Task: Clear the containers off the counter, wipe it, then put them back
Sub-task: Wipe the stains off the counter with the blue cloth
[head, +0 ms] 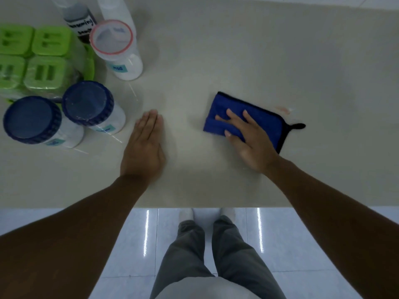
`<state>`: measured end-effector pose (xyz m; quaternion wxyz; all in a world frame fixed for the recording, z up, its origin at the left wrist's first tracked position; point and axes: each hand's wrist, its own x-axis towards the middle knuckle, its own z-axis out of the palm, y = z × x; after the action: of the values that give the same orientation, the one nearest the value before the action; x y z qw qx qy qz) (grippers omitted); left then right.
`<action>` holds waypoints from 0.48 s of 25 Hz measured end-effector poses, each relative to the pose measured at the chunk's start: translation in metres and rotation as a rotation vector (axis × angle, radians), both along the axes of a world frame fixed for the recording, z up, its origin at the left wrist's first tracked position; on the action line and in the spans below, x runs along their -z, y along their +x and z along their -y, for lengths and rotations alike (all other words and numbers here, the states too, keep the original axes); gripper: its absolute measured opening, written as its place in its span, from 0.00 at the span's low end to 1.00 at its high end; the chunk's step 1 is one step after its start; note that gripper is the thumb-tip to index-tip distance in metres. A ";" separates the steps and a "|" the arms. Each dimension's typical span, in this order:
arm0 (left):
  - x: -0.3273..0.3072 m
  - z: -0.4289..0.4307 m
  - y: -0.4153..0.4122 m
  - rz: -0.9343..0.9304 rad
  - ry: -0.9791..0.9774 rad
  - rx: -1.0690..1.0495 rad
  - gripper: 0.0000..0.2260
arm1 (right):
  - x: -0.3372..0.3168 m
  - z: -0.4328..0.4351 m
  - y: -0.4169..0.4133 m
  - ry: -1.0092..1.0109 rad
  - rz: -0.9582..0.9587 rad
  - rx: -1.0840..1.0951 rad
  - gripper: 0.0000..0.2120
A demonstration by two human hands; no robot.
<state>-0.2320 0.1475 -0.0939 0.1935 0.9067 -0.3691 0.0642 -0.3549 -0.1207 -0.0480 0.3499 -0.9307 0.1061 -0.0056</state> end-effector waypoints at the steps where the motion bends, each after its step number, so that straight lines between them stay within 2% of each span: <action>1: 0.000 0.000 0.000 0.003 0.005 -0.001 0.26 | -0.003 -0.009 0.013 -0.013 0.002 0.050 0.20; 3: 0.002 0.003 0.001 -0.002 0.017 -0.003 0.25 | 0.000 -0.030 0.030 -0.092 0.051 0.009 0.22; 8: 0.000 0.025 0.004 -0.091 0.028 0.105 0.26 | 0.015 -0.065 -0.002 -0.269 0.067 -0.325 0.26; 10: -0.001 0.031 0.003 -0.083 0.047 0.123 0.27 | 0.010 -0.052 -0.032 -0.295 0.052 -0.445 0.26; 12: -0.002 0.034 0.002 -0.069 0.054 0.112 0.26 | 0.009 -0.020 -0.060 -0.264 0.017 -0.476 0.25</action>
<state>-0.2296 0.1138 -0.0920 0.1851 0.8913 -0.4138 0.0120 -0.4153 -0.1004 -0.0566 0.2180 -0.9669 -0.1204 0.0555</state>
